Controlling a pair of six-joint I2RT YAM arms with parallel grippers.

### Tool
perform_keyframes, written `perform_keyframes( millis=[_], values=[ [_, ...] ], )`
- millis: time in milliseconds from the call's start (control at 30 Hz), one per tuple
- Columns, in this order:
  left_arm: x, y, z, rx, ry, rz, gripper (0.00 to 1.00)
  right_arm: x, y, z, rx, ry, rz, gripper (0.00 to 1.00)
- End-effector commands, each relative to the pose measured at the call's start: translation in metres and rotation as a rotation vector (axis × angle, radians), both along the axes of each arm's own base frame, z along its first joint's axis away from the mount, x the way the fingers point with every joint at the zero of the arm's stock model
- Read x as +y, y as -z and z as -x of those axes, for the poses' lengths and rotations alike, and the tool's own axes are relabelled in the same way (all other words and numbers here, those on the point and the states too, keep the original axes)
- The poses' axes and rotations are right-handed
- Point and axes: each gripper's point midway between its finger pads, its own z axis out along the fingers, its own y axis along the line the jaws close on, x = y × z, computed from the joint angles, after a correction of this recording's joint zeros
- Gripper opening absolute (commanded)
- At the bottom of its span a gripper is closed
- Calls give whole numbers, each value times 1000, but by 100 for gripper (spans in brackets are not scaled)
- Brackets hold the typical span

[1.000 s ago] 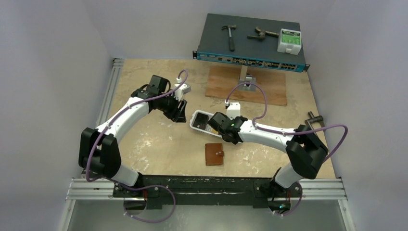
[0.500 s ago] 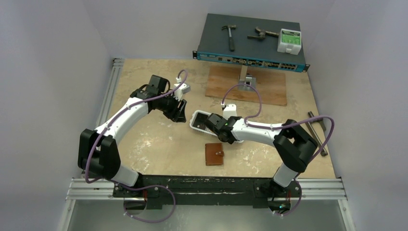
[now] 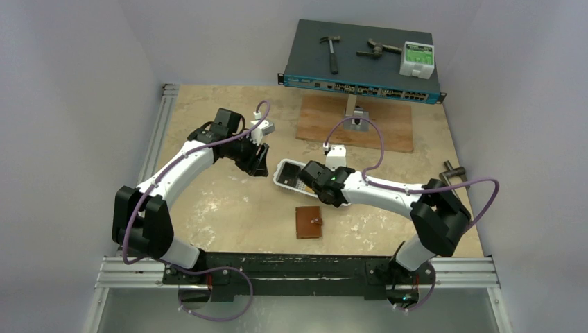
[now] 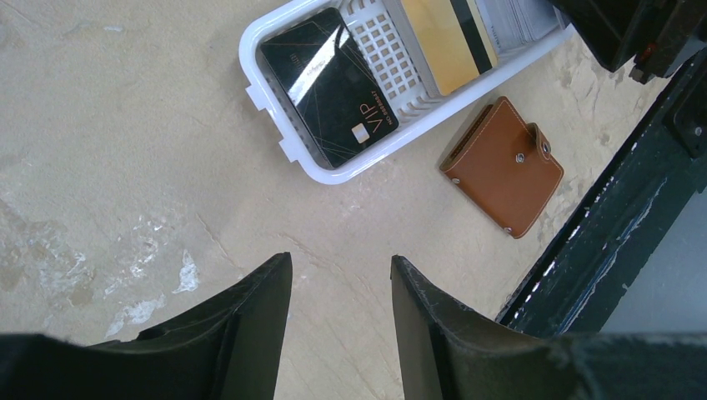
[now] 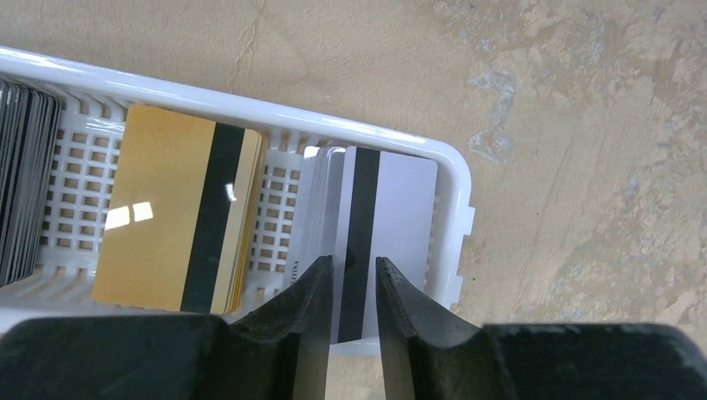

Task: Put the credit cards into the card holder
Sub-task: Pick up the credit card from the storage box.

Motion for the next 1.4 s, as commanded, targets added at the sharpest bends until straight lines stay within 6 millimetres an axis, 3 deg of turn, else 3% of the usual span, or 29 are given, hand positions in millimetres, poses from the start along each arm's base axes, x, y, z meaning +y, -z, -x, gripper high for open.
perform_keyframes(
  millis=[0,433,833,1200,1367],
  values=[
    [-3,-12,4,-23,14,30,46,-18,-11,0,-47,49,24,22],
    [-1,-11,3,-24,11,23,46,-49,-9,13,-34,89,57,15],
    [-2,-10,3,-21,7,25,46,-64,-22,21,-50,123,76,14],
    [-4,-15,4,-28,9,40,46,-67,-17,30,-4,137,78,19],
    [-4,-17,6,-30,11,46,46,-68,-15,29,4,140,85,13]
  ],
)
